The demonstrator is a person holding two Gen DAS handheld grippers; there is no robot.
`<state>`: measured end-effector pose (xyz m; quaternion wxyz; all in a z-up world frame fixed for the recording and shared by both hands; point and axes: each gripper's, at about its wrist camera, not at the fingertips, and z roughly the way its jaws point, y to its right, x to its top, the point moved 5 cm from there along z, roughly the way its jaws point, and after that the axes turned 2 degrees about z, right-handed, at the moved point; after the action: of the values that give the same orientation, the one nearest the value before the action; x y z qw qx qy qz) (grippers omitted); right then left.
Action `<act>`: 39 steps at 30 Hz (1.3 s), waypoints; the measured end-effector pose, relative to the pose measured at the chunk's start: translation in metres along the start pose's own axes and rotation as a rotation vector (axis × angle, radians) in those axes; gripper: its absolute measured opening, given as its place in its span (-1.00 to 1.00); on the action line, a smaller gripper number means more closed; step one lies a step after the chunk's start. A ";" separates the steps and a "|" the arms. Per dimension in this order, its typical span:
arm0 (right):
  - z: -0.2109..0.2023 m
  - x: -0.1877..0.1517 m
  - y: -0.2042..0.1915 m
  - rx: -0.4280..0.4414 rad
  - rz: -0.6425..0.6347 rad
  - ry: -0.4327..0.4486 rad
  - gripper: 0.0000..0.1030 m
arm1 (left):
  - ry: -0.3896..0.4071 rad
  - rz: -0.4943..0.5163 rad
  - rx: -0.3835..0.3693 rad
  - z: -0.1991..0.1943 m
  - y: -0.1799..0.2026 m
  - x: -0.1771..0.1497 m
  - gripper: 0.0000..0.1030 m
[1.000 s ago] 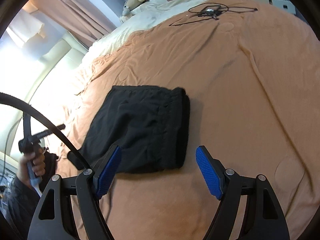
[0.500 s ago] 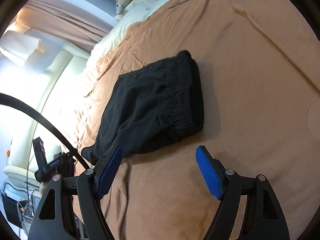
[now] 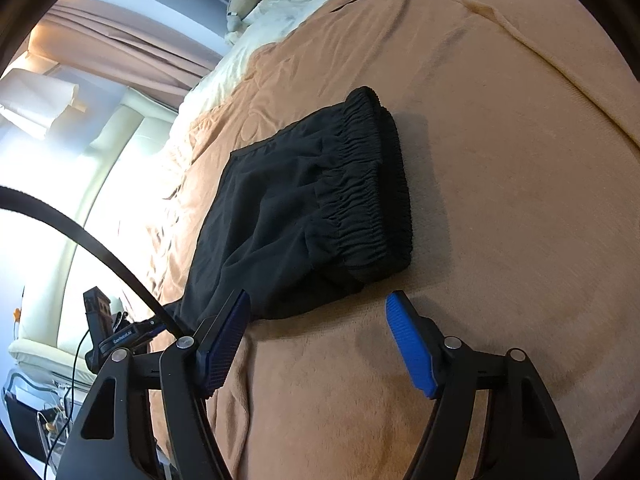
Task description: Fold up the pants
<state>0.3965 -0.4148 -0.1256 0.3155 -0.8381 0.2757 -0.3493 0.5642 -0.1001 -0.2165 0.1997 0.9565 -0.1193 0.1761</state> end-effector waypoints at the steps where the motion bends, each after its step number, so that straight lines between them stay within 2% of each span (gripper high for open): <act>1: 0.002 0.000 0.001 0.000 0.002 -0.002 0.37 | -0.010 -0.006 -0.007 0.003 -0.001 -0.002 0.18; 3: 0.004 0.001 0.002 0.002 0.005 -0.003 0.37 | -0.009 0.001 -0.004 0.006 -0.001 -0.004 0.14; 6: 0.008 0.004 0.005 0.003 0.017 0.010 0.37 | 0.016 0.030 0.013 0.007 -0.002 -0.004 -0.11; 8: 0.011 0.006 0.006 0.008 0.026 0.025 0.37 | 0.032 0.021 0.012 0.005 -0.005 -0.005 -0.49; 10: 0.013 0.009 0.009 0.017 0.043 0.046 0.37 | 0.037 0.020 -0.007 0.003 -0.006 -0.005 -0.77; 11: 0.015 0.009 0.010 0.021 0.048 0.055 0.34 | 0.044 0.028 -0.004 0.000 -0.005 -0.006 -0.81; 12: 0.017 0.010 0.011 0.024 0.052 0.064 0.30 | 0.049 0.032 0.000 -0.001 -0.004 -0.006 -0.82; 16: 0.023 0.012 0.015 0.019 0.064 0.067 -0.31 | 0.072 0.008 -0.012 -0.013 -0.005 -0.007 -0.85; 19: 0.018 0.011 0.009 0.010 0.033 0.072 -0.47 | 0.083 0.001 -0.026 -0.023 -0.001 -0.006 -0.86; 29: -0.009 -0.005 -0.023 0.021 -0.067 0.057 -0.52 | 0.097 -0.054 -0.063 -0.069 0.008 -0.022 -0.86; 39: -0.024 -0.023 -0.037 0.030 -0.139 -0.043 -0.52 | 0.116 -0.128 -0.070 -0.115 0.004 -0.077 -0.86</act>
<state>0.3733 -0.3829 -0.0954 0.3088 -0.8578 0.2048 -0.3562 0.4598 -0.0428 -0.1461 0.2506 0.9427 -0.0520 0.2138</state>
